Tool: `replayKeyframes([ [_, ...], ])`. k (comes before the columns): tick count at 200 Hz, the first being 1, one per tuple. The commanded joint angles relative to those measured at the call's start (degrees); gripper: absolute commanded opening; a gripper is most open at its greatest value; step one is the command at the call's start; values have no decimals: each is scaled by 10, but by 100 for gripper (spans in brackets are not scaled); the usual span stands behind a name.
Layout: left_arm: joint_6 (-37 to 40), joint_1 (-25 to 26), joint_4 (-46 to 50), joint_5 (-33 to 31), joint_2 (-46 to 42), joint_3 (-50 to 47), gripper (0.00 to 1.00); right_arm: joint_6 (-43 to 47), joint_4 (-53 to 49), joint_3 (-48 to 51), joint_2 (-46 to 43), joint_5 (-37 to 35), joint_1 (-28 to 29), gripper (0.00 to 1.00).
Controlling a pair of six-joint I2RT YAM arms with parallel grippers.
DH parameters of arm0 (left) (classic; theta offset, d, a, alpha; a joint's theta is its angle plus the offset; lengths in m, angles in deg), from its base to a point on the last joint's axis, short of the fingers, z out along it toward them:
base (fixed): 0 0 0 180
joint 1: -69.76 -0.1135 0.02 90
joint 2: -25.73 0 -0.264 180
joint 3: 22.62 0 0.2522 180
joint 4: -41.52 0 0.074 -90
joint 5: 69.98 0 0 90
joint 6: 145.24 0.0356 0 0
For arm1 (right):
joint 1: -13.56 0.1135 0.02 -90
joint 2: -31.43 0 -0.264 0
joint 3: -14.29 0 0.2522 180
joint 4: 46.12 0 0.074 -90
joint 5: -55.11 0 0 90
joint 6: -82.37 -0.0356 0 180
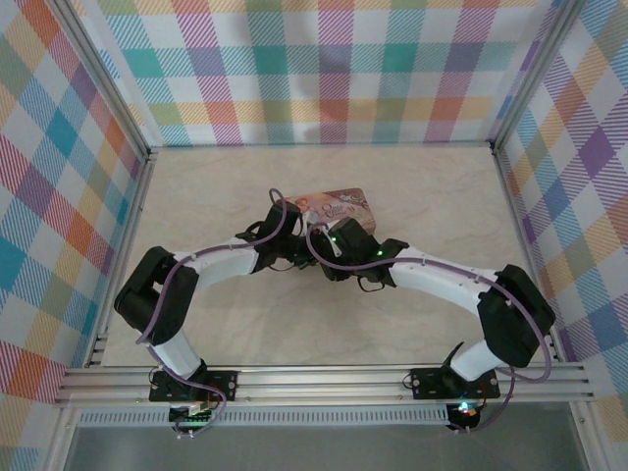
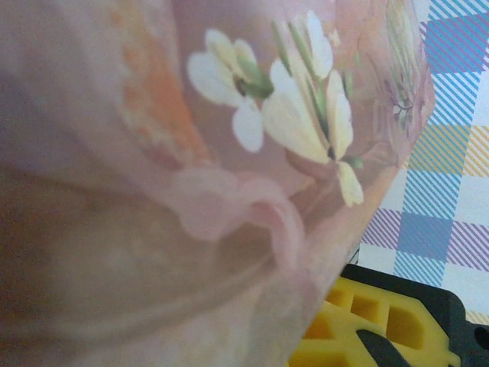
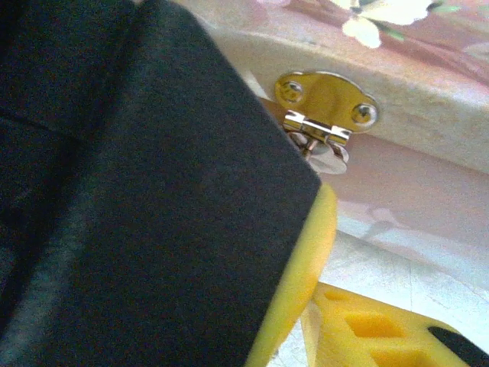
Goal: Unlock the padlock with the key
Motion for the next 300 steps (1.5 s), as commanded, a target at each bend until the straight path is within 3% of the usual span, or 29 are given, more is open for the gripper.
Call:
replayKeyframes([
  [1,9,-1,-12,22,-26,19,2,11,-2,-23,11,-11,5,36],
  [50,10,-2,-13,22,-28,16,2,16,-1,-23,15,-3,5,0],
  [82,11,-4,-12,18,-29,10,2,14,2,-18,13,2,5,0],
  [134,16,-4,3,-25,-30,-17,24,-1,33,16,15,30,5,0],
  [186,14,-5,4,-56,-26,-45,33,-1,60,38,31,52,5,0],
  [246,12,-5,20,-83,-52,-86,35,3,85,52,53,74,5,0],
  [300,27,-12,75,-127,-129,-115,38,11,94,65,50,78,5,0],
])
